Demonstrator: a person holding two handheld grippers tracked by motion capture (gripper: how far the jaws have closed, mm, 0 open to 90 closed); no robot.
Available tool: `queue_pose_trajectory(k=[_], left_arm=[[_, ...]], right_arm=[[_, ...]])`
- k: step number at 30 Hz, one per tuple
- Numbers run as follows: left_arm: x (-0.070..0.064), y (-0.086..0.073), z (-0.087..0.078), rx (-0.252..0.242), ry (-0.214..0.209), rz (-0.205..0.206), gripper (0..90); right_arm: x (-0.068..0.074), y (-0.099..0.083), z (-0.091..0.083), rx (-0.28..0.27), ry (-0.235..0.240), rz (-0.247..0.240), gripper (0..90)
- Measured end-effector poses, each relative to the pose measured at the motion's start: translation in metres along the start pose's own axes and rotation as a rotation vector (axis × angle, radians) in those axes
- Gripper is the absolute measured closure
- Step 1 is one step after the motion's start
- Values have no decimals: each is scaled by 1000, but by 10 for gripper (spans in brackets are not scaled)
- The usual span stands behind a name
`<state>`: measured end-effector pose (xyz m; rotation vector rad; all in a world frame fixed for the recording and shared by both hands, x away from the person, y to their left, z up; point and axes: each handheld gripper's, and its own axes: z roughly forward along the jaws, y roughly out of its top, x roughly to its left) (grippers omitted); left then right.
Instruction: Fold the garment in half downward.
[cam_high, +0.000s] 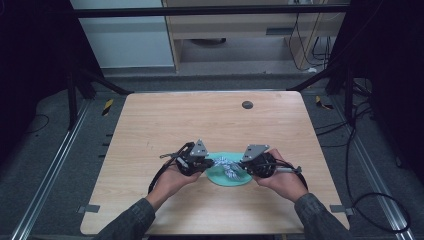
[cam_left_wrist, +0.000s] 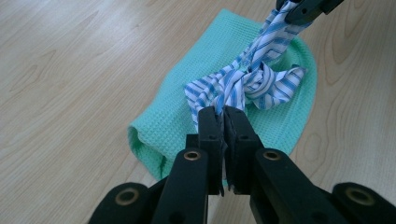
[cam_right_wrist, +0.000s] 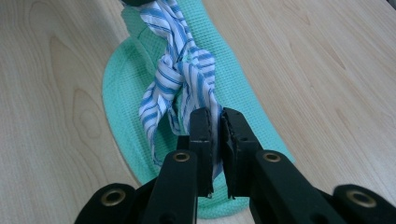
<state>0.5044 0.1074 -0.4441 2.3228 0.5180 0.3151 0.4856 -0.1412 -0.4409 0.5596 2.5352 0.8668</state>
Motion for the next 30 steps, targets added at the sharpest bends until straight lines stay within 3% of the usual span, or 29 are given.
queue_pose_trajectory(k=[30], left_arm=[[-11, -19, -1, -9, -14, 7, 859]], right_arm=[[20, -7, -2, -4, 14, -21, 823]])
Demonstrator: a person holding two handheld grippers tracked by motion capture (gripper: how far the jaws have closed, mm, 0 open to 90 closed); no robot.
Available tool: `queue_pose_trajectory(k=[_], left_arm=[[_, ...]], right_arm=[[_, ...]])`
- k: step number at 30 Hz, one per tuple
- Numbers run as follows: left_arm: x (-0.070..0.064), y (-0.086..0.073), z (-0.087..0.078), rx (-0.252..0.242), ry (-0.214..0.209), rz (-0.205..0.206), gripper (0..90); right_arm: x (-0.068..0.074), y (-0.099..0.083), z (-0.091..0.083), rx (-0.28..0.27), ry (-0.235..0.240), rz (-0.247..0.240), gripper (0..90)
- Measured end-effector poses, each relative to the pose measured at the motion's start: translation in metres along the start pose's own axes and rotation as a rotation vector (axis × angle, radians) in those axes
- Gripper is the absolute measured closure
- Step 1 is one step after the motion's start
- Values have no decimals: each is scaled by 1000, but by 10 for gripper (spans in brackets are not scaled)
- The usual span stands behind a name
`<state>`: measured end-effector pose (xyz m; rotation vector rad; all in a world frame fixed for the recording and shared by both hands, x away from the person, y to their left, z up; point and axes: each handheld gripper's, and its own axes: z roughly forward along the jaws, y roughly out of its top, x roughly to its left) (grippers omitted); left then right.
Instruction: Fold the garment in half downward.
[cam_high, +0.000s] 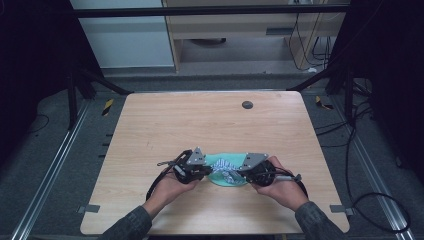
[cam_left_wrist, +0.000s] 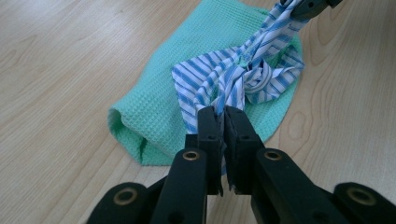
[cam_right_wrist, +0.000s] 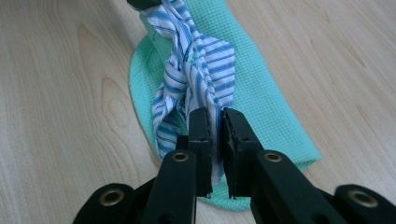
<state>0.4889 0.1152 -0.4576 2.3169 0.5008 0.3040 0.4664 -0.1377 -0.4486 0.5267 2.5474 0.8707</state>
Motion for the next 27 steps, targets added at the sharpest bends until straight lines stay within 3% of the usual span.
queue_pose_trajectory(k=[27], left_arm=[[-13, -12, 4, -11, -26, 11, 862]], right_arm=[[15, -11, -1, 1, 18, -5, 838]])
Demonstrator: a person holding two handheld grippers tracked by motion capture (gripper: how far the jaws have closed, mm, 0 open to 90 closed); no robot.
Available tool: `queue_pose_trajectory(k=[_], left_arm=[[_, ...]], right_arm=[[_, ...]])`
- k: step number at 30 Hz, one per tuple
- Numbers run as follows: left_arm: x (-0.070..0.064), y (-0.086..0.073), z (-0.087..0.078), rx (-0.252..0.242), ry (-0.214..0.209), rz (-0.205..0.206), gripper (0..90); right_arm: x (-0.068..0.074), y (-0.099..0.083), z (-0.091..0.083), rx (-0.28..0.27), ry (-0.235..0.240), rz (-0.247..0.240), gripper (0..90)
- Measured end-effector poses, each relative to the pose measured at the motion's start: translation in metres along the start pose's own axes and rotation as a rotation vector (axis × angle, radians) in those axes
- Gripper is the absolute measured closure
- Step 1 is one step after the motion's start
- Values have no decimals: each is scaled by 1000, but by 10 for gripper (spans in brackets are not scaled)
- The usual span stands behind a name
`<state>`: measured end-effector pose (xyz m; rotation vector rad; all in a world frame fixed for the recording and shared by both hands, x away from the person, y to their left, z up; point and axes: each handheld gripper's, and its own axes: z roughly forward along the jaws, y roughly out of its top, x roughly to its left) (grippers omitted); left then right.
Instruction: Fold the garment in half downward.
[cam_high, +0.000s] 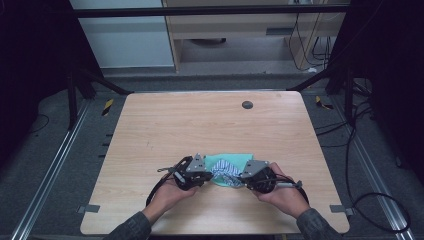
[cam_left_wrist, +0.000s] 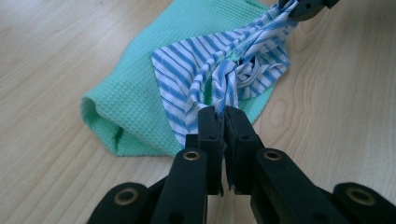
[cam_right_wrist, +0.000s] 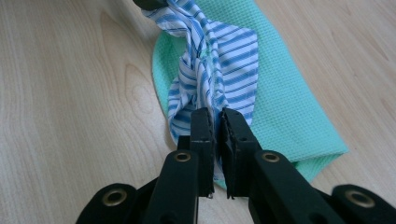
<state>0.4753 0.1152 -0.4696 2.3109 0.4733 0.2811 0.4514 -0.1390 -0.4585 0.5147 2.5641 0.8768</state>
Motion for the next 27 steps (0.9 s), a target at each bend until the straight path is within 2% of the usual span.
queue_pose_trajectory(k=[9, 27], left_arm=[[-7, -4, 3, 26, -7, 38, 877], [-7, -7, 3, 31, -8, 9, 900]], right_arm=[[6, -4, 2, 2, 8, -6, 842], [9, -9, 3, 0, 23, -7, 851]])
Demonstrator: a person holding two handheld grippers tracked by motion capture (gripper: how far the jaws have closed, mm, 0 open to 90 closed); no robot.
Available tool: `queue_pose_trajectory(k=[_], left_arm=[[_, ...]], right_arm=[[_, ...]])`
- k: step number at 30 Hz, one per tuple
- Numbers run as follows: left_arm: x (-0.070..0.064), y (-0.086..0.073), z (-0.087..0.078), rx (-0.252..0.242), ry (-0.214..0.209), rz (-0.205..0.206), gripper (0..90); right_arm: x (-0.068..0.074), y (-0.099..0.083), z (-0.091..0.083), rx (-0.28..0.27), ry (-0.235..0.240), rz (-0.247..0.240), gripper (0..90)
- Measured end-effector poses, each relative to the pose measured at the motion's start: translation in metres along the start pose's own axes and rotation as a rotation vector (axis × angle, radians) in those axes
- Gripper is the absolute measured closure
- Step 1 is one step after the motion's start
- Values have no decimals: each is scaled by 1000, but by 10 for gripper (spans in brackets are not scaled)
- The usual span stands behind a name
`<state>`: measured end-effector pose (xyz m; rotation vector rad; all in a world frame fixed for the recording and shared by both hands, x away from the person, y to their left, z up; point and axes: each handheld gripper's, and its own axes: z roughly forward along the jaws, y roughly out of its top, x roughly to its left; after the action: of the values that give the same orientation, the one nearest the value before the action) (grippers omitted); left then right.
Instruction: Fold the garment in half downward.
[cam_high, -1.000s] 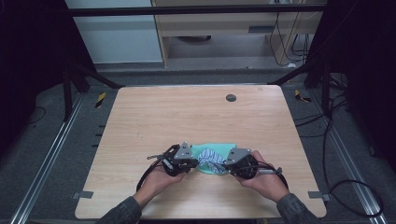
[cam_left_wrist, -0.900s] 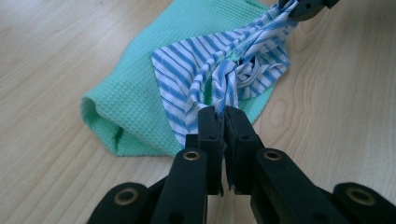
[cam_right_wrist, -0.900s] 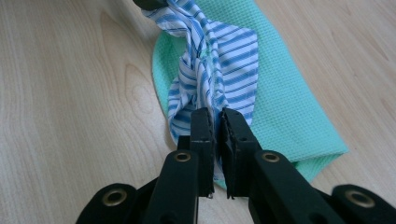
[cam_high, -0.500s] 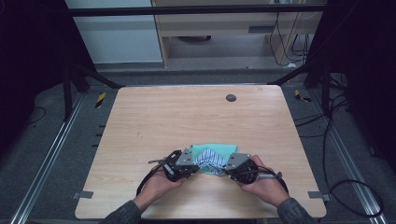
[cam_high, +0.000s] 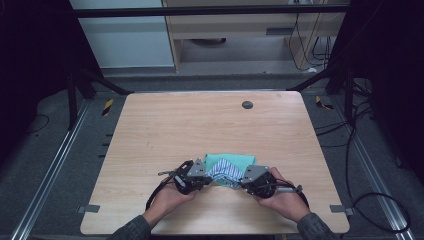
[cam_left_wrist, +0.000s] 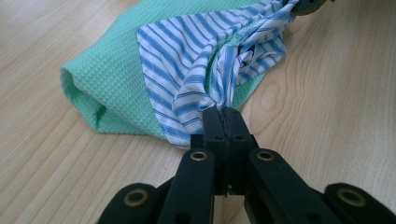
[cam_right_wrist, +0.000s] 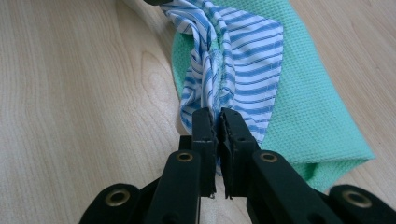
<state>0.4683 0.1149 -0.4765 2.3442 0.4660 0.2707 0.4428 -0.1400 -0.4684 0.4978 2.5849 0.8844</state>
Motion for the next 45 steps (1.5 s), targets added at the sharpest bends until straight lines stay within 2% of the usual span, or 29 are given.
queue_pose_trajectory(k=[10, 20, 26, 31, 35, 38, 42, 44, 45], left_arm=[[-6, -3, -1, 26, -16, 30, 900], [-12, -7, 1, 59, -38, 62, 900], [-16, -9, 1, 75, -49, 72, 900], [-19, -8, 1, 80, -63, 80, 900], [-19, -9, 0, 72, -68, 52, 900], [-20, -10, -4, 49, -67, 43, 900], [-21, -14, -15, 19, -42, -4, 715], [-21, -16, -19, 4, -22, -35, 580], [-19, -18, -22, -1, -14, -50, 551]], right_arm=[[6, -8, -1, -6, 7, 11, 849], [16, -15, 2, 22, 26, -25, 852], [13, -15, 5, 42, 15, -38, 852], [8, -18, 5, 47, 0, -26, 852], [8, -20, 3, 55, -3, -30, 847], [9, -21, -2, 43, -5, -19, 780], [8, -23, -10, 26, -28, 18, 599], [6, -26, -13, 27, -45, 49, 513], [6, -27, -14, 28, -51, 57, 495]])
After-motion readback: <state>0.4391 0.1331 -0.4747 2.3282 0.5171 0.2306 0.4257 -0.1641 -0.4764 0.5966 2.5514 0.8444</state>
